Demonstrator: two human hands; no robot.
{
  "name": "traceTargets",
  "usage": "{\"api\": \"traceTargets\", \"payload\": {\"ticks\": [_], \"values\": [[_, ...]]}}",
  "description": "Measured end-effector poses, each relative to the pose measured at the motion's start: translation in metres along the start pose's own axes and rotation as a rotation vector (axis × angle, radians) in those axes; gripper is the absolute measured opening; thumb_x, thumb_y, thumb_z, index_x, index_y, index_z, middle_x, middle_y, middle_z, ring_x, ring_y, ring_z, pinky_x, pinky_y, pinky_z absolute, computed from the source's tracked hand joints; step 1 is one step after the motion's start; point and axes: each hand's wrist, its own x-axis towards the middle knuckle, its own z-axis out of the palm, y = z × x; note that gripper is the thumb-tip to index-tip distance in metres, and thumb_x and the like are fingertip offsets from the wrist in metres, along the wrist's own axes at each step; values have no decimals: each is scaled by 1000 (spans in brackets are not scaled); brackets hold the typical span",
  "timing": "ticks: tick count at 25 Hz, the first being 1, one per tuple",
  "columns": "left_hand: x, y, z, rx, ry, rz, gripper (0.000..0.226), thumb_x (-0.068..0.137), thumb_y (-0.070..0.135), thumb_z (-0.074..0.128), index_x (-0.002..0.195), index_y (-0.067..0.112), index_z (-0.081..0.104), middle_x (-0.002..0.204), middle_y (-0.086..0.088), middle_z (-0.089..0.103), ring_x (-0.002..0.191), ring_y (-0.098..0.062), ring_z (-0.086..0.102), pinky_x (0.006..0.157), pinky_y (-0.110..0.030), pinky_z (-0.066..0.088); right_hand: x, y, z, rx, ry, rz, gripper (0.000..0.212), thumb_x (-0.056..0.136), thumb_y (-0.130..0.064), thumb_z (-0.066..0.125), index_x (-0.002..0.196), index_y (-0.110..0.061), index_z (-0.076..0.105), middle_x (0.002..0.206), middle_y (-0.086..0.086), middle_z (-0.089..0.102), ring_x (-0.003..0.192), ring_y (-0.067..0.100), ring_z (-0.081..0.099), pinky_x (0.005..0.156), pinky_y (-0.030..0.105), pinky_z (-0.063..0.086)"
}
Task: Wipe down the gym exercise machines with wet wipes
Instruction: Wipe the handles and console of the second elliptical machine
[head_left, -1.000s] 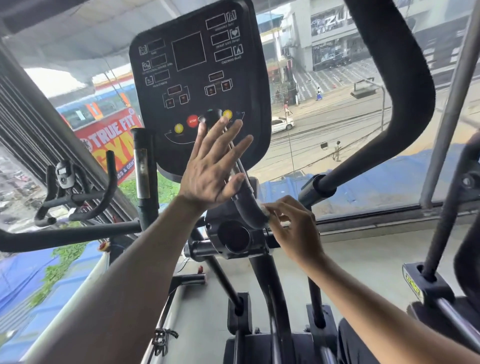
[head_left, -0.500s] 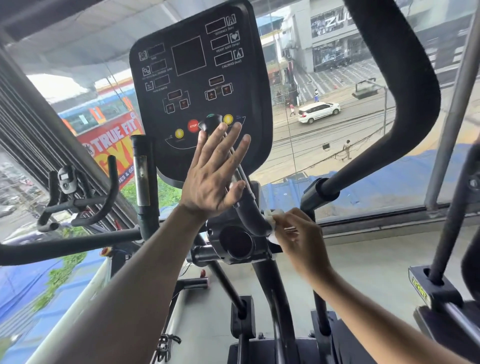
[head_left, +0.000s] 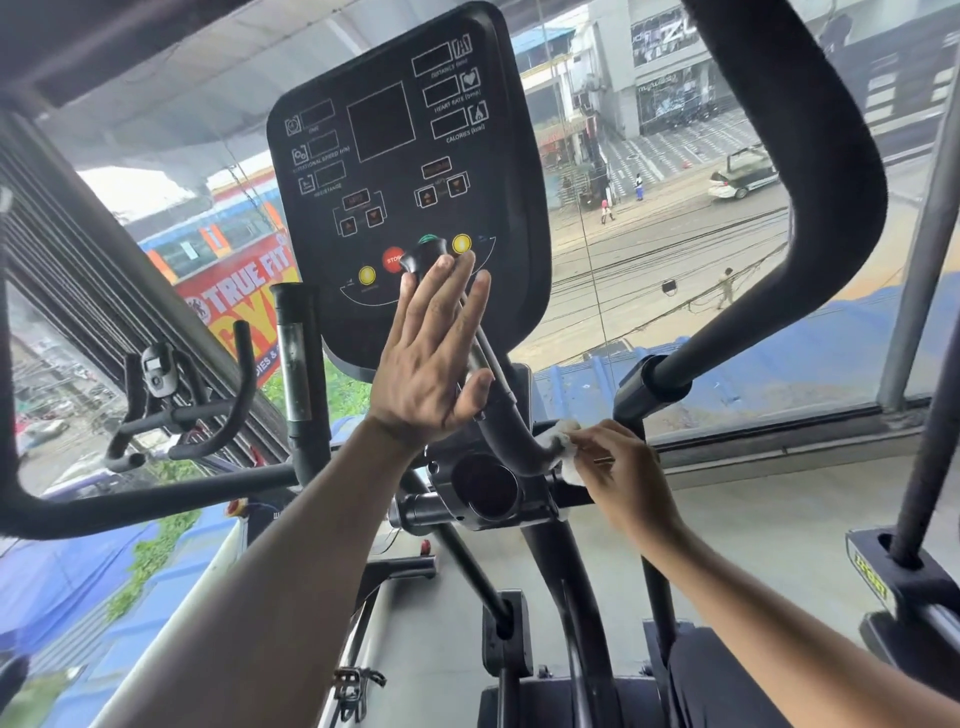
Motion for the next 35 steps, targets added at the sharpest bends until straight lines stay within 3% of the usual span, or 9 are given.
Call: {"api": "traceTargets", "payload": {"ticks": [4,8,10,15,20,25,29,33,35], "values": [[-2,3,-6,-15,-37,-27,82,106,56,14,155,-6,38,164,-25,34,156,-40,25,121,-68,24,34,20,7,-109,-45,112,12,95,-19,69,102,-13,77,94,0,68,82,18,70,77,39,58],[-3,4,-5,-18,-25,-27,83,107,55,15,153,-10,37,163,-27,34,156,-42,26,119,-69,26,-1,5,8,3,64,3,13,93,-11,72,106,-13,76,88,-16,61,80,-2,63,74,11,50],[-1,5,-4,-33,-14,-40,83,106,55,16,153,-11,37,163,-27,33,156,-41,25,121,-68,24,-10,11,7,-7,50,-4,17,93,-9,72,108,-15,76,89,-15,60,80,-5,62,75,9,47],[-3,7,-2,-50,13,-45,82,107,53,17,152,-12,36,161,-30,35,155,-42,26,124,-65,22,44,36,11,-122,-96,161,20,97,-22,67,111,-12,76,101,5,69,86,21,70,82,43,58],[-2,4,3,-75,48,-33,81,107,51,17,152,-14,34,160,-32,36,152,-49,29,116,-73,28,15,26,10,-14,-12,48,22,95,-7,67,114,-14,75,92,-1,62,81,-1,62,77,6,47],[-7,7,7,-112,82,-47,81,107,51,16,151,-15,35,160,-30,36,152,-48,29,116,-73,28,30,58,22,-22,3,219,5,95,-19,69,97,-23,71,94,-3,70,80,10,69,69,25,53],[-2,5,8,-119,94,-55,83,106,53,15,149,-15,36,158,-32,38,150,-50,31,114,-74,29,54,57,26,-86,-24,191,11,94,-15,69,100,-16,78,95,-1,71,83,20,67,75,31,52],[-7,5,13,-129,122,-64,85,106,54,14,149,-16,36,157,-32,39,149,-51,32,114,-74,28,30,57,27,-47,44,62,22,89,-2,71,104,-17,78,91,-7,68,79,10,64,74,14,49],[-7,5,14,-138,131,-63,86,106,55,15,148,-16,36,157,-32,38,149,-51,31,115,-74,28,43,63,30,-77,41,114,21,90,1,68,100,-14,78,93,-3,70,80,13,66,76,18,53]]}}
